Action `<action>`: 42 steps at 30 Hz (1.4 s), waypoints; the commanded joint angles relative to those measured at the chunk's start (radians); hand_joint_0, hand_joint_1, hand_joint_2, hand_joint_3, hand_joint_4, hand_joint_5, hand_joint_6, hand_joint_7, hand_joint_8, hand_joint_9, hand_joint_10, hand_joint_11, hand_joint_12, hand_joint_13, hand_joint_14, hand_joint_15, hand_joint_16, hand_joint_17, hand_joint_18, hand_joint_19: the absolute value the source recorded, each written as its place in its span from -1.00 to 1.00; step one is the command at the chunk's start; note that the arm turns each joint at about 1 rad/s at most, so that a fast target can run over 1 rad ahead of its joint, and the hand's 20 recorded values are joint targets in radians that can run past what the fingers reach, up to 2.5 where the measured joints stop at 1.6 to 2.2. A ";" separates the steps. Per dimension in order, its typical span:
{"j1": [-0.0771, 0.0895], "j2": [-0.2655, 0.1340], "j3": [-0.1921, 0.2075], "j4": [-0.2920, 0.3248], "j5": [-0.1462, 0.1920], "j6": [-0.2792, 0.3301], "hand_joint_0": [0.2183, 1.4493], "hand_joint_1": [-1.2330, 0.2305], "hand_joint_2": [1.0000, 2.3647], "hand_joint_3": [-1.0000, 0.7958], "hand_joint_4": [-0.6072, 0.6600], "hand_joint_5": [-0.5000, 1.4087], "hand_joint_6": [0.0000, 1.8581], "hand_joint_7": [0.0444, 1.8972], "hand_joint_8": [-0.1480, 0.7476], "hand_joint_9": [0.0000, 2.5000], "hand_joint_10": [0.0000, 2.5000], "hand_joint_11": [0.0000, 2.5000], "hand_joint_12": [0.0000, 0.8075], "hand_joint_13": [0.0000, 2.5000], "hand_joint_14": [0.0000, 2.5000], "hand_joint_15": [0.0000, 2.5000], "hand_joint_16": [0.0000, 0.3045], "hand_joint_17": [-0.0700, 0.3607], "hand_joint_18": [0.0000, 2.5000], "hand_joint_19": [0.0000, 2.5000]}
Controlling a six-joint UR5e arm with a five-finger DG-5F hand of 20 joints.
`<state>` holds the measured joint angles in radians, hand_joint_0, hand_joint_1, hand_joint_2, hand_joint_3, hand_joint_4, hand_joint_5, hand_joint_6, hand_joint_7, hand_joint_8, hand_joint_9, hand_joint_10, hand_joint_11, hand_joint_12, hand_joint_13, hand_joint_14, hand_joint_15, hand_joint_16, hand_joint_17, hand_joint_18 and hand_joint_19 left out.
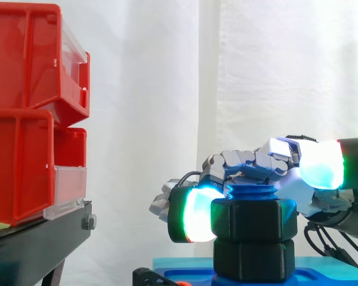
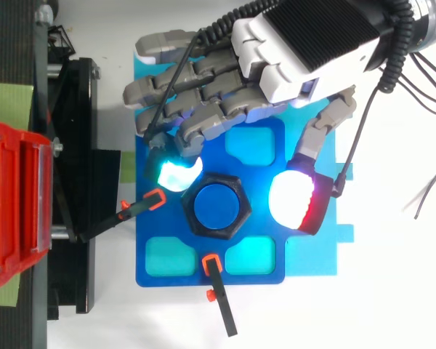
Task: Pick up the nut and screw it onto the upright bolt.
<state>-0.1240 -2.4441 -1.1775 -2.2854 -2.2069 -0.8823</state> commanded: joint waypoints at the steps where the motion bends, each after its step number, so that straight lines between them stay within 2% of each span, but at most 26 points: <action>1: -0.002 -0.001 -0.001 0.006 -0.002 0.002 -0.71 0.46 -1.00 -0.44 0.36 -0.54 -0.46 0.32 -0.03 -0.57 -1.00 -1.00 -0.12 -0.81 -1.00 -1.00 -0.70 -0.20 -1.00 -1.00; 14: -0.011 0.000 -0.001 0.021 -0.016 0.003 -0.69 0.43 -1.00 -0.44 0.35 -0.47 -0.46 0.48 -0.05 -0.42 -1.00 -1.00 -0.16 -0.71 -1.00 -1.00 -0.72 -0.24 -1.00 -1.00; 24: -0.013 0.000 -0.001 0.026 -0.016 0.003 -0.68 0.41 -1.00 -0.44 0.37 -0.43 -0.46 0.46 -0.11 -0.28 -1.00 -1.00 -0.23 -0.64 -1.00 -1.00 -0.75 -0.28 -0.98 -1.00; 30: -0.014 0.000 0.001 0.037 -0.023 0.003 -0.70 0.42 -1.00 -0.44 0.44 -0.54 -0.46 0.11 -0.07 -0.39 -1.00 -1.00 -0.15 -0.71 -1.00 -1.00 -0.73 -0.24 -1.00 -1.00; 36: -0.019 0.000 0.006 0.049 -0.034 0.013 -0.70 0.40 -1.00 -0.44 0.31 -0.62 -0.46 -0.17 -0.10 -0.49 -1.00 -1.00 -0.12 -0.76 -1.00 -1.00 -0.71 -0.21 -1.00 -1.00; 42: -0.020 0.000 0.038 0.040 -0.057 0.022 -0.71 0.38 -1.00 -0.44 0.20 -0.68 -0.46 -0.38 -0.13 -0.61 -1.00 -1.00 -0.11 -0.84 -1.00 -1.00 -0.70 -0.19 -1.00 -1.00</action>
<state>-0.1437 -2.4437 -1.1552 -2.2405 -2.2522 -0.8645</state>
